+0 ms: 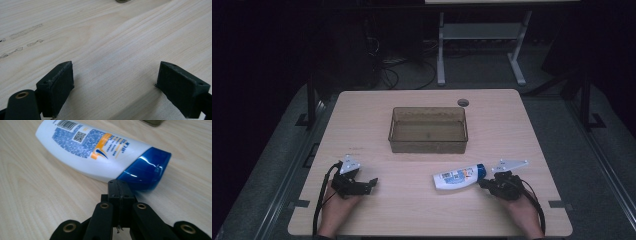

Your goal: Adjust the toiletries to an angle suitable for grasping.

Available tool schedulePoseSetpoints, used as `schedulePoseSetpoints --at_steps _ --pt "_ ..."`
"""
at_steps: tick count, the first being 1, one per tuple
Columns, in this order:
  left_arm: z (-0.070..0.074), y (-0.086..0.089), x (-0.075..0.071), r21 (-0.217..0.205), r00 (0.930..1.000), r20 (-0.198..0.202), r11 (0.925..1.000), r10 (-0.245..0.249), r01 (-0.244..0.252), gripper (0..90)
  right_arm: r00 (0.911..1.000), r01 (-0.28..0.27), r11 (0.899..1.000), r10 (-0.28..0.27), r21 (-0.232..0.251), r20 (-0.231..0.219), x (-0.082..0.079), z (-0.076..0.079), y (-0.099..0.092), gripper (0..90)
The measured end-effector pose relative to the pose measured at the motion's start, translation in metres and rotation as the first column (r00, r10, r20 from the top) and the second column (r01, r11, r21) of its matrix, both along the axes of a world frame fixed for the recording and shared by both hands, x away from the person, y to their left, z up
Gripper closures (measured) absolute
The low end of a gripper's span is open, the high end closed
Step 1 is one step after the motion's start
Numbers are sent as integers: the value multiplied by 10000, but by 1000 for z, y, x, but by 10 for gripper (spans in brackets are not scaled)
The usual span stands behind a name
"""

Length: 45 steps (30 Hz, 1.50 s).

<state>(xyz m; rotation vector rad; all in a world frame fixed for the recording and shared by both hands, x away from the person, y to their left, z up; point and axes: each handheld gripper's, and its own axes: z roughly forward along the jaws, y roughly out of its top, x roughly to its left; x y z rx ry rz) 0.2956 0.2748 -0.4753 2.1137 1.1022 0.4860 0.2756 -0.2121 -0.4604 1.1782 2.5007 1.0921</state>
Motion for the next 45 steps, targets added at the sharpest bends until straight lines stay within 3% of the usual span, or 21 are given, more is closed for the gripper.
schedulePoseSetpoints --at_steps 10,18,33,45 --pt "0 0 0 4 10000 3 10000 0 0 125 9995 314 9995 -313 -97 98 7 -1 -5 896" --pt "0 0 0 1 10000 2 10000 -5 5 125 9993 247 9990 -257 384 264 4 12 3 896" --pt "0 0 0 0 10000 1 10000 -26 26 125 9976 -604 9948 576 814 372 23 27 51 896" --pt "0 0 0 0 10000 12 10000 -65 65 125 9936 -1105 9919 1087 633 317 41 26 96 896"
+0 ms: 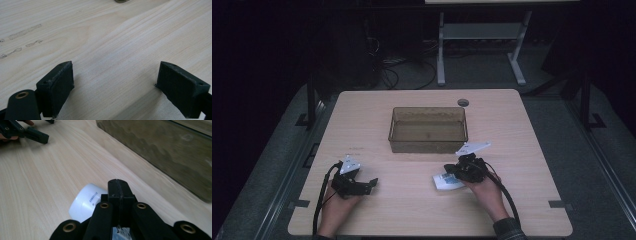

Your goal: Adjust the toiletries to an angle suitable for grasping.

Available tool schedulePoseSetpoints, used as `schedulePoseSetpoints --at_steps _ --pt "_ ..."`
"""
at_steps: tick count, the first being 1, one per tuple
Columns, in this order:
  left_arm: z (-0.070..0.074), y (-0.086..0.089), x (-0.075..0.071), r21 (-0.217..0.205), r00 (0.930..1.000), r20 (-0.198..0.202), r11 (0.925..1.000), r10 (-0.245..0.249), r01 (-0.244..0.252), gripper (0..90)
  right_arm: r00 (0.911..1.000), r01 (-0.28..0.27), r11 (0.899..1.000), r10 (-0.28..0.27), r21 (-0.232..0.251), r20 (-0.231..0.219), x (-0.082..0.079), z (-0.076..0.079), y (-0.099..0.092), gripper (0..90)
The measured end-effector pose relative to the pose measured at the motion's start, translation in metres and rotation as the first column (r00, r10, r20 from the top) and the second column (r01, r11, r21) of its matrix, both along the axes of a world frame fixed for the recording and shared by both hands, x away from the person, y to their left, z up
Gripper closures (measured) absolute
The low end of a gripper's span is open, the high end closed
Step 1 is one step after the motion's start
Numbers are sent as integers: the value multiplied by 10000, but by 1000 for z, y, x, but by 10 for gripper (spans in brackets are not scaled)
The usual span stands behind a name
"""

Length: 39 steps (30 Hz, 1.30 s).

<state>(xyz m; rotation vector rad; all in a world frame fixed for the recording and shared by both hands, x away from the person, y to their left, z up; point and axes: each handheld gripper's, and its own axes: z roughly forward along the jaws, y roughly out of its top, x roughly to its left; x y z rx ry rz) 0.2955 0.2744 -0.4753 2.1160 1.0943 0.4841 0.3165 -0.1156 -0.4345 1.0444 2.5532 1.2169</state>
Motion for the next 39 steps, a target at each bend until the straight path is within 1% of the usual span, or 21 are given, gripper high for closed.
schedulePoseSetpoints --at_steps 3,4,8,10,13,15,17,23,32,39 --pt "0 0 0 -8 10000 4 10000 -6 6 125 9999 -136 9999 136 -35 -50 3 -2 10 896" --pt "0 0 0 -7 10000 5 10000 -7 7 125 9997 -225 9997 225 -115 -75 5 -4 17 896" --pt "0 0 0 0 10000 1 10000 -14 14 125 9995 -324 9994 324 -142 -32 8 -5 24 896" --pt "0 0 0 -9 10000 4 10000 -9 9 125 9994 -326 9991 322 -282 -129 11 -8 28 896" --pt "0 0 0 -4 10000 3 10000 -14 14 125 9994 -305 9991 301 -291 -170 13 -11 30 896" --pt "0 0 0 -8 10000 4 10000 -12 12 125 9992 -298 9986 286 -448 -273 15 -14 31 896" --pt "0 0 0 -7 10000 4 10000 -11 11 125 9990 -324 9983 309 -476 -324 16 -16 32 896" --pt "0 0 0 -8 10000 6 10000 -14 14 125 9988 -355 9975 333 -618 -367 16 -16 32 896" --pt "0 0 0 -8 10000 4 10000 -17 17 125 9963 -621 9961 582 -623 -628 9 -15 34 896" --pt "0 0 0 -2 10000 2 10000 -18 18 125 9944 -752 9955 705 -579 -788 -1 -16 31 897"
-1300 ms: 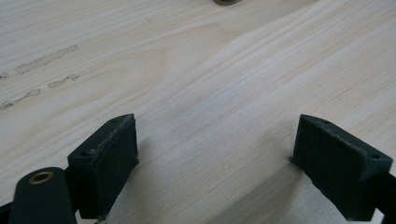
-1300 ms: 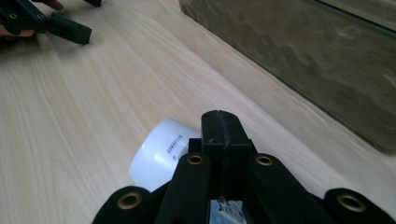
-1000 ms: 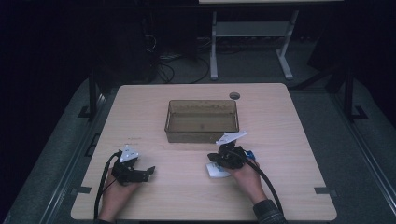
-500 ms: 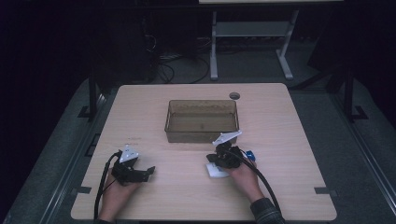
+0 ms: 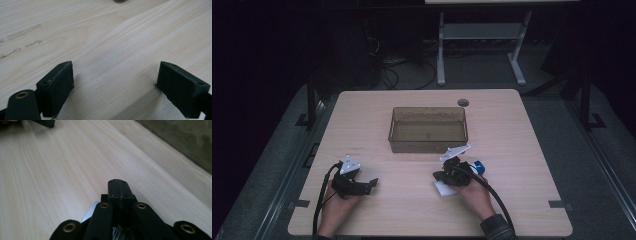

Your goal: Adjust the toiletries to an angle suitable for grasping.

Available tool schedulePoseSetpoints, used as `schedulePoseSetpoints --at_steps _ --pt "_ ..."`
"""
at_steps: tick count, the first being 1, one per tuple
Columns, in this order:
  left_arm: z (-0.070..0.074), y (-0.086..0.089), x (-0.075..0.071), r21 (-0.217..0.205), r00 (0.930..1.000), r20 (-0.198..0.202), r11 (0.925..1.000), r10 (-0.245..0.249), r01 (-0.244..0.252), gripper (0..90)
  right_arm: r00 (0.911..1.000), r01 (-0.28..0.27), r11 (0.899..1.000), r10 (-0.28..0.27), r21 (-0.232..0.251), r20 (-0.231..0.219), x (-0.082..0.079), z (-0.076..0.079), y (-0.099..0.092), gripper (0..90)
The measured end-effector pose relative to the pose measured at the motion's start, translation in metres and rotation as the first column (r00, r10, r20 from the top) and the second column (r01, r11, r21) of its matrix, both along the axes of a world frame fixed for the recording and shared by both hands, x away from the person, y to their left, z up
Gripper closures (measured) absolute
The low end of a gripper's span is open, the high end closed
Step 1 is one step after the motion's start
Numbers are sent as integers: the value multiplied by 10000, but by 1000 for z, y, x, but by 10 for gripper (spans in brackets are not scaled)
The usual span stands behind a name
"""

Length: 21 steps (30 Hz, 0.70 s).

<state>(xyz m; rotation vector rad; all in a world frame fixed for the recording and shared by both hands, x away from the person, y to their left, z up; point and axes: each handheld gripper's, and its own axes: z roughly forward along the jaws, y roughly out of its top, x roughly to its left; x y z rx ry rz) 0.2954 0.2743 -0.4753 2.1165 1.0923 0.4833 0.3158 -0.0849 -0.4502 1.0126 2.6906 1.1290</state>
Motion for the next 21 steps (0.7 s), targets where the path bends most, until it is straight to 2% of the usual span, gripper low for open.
schedulePoseSetpoints --at_steps 21 --pt "0 0 0 2 10000 3 10000 -4 4 125 9998 96 9999 -95 81 -169 -36 4 -26 897"
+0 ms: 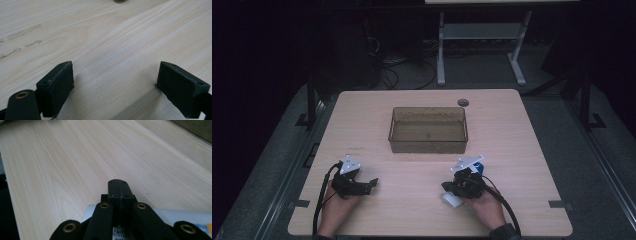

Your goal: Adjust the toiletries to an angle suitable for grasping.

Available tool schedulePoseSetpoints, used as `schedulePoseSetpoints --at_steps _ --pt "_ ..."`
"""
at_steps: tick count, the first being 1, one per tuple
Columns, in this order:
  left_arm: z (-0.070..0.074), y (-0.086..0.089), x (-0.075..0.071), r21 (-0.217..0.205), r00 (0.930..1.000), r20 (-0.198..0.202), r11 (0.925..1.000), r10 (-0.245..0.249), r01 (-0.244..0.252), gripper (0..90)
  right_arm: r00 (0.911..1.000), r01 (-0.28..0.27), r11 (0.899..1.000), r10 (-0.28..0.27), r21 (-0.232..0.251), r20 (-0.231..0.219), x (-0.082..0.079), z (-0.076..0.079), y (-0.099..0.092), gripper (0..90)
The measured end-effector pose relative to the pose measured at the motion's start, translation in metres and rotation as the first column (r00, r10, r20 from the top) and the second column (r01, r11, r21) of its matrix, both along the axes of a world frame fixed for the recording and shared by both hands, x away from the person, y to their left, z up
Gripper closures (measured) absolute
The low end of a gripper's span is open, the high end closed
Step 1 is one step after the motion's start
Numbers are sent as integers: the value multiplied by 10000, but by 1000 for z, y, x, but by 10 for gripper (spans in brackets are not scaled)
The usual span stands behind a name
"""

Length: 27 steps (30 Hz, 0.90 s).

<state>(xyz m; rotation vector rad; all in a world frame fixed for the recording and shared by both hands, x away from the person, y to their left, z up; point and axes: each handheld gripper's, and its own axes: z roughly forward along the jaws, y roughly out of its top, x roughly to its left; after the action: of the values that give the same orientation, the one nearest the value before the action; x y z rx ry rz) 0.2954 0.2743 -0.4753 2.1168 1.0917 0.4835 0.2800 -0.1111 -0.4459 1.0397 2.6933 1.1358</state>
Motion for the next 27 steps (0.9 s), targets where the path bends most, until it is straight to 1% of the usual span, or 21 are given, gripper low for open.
schedulePoseSetpoints --at_steps 4,12,16,21,27 --pt "0 0 0 -2 10000 -3 10000 6 -6 125 10000 -16 10000 16 40 -55 -7 1 -7 897" --pt "0 0 0 -1 10000 0 10000 3 -3 125 9999 93 9999 -92 101 -70 -16 2 -13 897" --pt "0 0 0 0 10000 -1 10000 3 -3 125 9999 113 9998 -112 157 -94 -21 3 -20 897" --pt "0 0 0 -2 10000 -1 10000 4 -4 125 9998 167 9998 -166 99 -103 -26 2 -24 897" --pt "0 0 0 6 10000 0 10000 1 -1 125 9995 280 9995 -278 126 -146 -34 2 -36 897"
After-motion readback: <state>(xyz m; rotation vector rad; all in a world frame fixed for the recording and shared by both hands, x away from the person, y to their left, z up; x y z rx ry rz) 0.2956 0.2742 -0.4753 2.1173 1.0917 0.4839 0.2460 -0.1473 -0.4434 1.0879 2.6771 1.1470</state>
